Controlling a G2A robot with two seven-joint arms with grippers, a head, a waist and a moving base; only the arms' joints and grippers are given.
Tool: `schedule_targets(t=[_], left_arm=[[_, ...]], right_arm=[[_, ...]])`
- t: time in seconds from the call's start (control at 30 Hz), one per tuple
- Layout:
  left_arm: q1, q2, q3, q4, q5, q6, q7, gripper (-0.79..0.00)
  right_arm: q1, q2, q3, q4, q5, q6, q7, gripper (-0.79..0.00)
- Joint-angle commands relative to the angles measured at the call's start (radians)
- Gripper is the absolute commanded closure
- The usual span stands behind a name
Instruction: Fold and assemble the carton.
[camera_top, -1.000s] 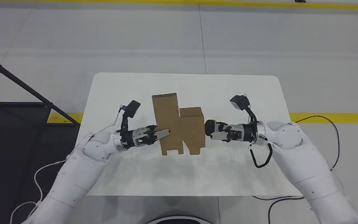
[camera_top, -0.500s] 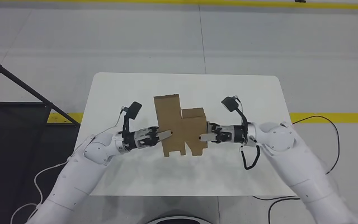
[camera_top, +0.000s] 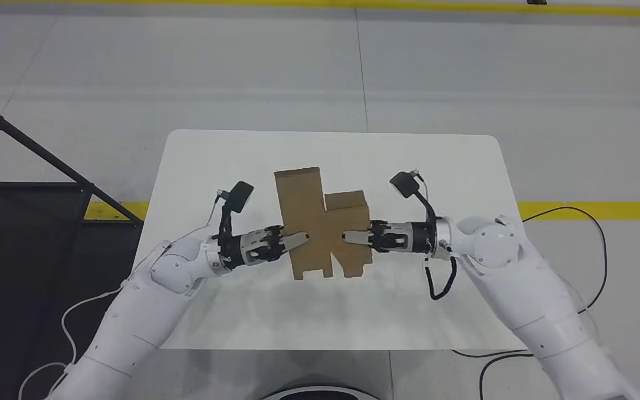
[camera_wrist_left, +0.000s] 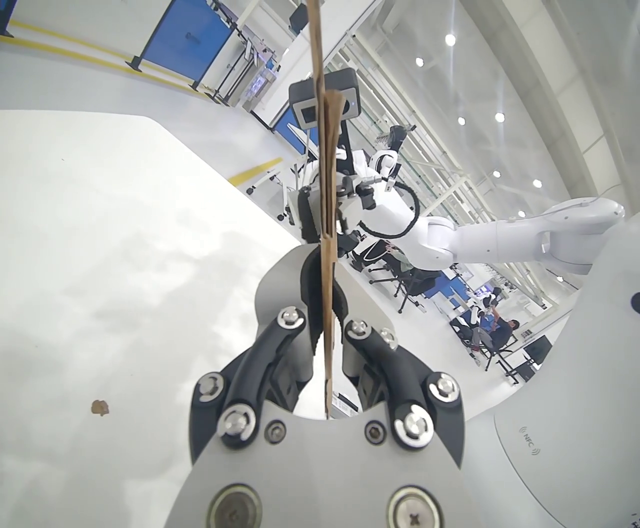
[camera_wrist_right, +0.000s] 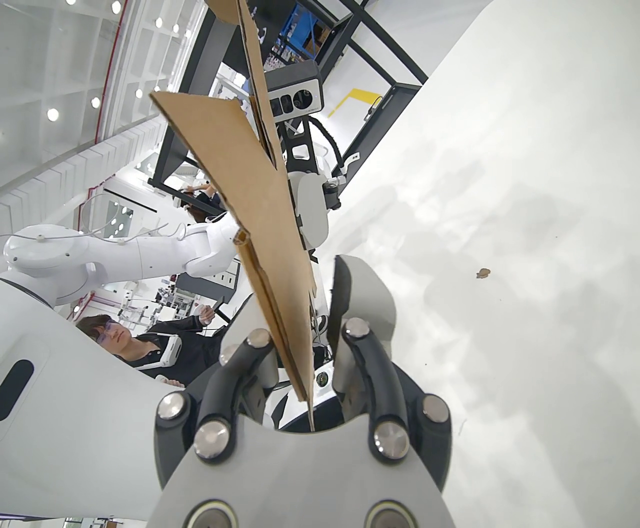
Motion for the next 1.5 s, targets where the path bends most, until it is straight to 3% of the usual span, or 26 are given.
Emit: schedule_targets(t=[0.0,0.1,0.17,0.2,0.27,0.37,0.7,0.9,0.97,1.0,1.47], left_arm=[[-0.002,0.001,0.002,0.000,-0.004,0.000,-0.004,0.000],[-0.002,0.001,0.004,-0.005,-0.006,0.001,-0.007,0.000],[-0.002,0.003,0.002,-0.007,-0.003,0.002,-0.008,-0.206],[-0.003,0.003,0.000,-0.007,-0.003,0.004,-0.007,-0.351],[-0.004,0.005,-0.009,-0.004,-0.009,0.008,0.000,-0.711],[0.000,0.008,-0.023,0.001,-0.047,-0.003,0.009,-0.785],[-0.011,0.028,-0.062,0.015,-0.256,-0.029,-0.082,-0.782],[-0.015,0.030,-0.064,0.013,-0.271,-0.031,-0.095,-0.631],[-0.018,0.029,-0.060,0.014,-0.266,-0.031,-0.089,-0.520],[-0.019,0.027,-0.058,0.015,-0.264,-0.031,-0.086,-0.391],[-0.038,0.011,-0.025,0.036,-0.188,-0.031,-0.022,-0.286]], right_arm=[[0.001,-0.001,0.001,0.002,0.000,-0.002,0.004,0.000],[0.002,-0.003,0.004,0.005,0.003,0.000,0.010,0.000],[0.002,-0.004,0.006,0.007,0.004,0.000,0.014,0.000],[0.002,-0.004,0.008,0.006,0.004,-0.002,0.016,0.000],[-0.001,-0.003,0.014,0.004,0.005,-0.005,0.021,0.000],[-0.008,-0.001,0.028,-0.002,0.001,-0.010,0.028,0.000],[-0.037,0.012,0.060,-0.050,-0.047,-0.017,0.075,0.000],[-0.037,0.011,0.057,-0.067,-0.072,-0.014,0.092,0.000],[-0.036,0.011,0.054,-0.071,-0.081,-0.011,0.094,0.000],[-0.035,0.010,0.053,-0.072,-0.083,-0.011,0.094,0.000],[-0.033,0.006,0.045,-0.067,-0.090,-0.015,0.105,0.000]])
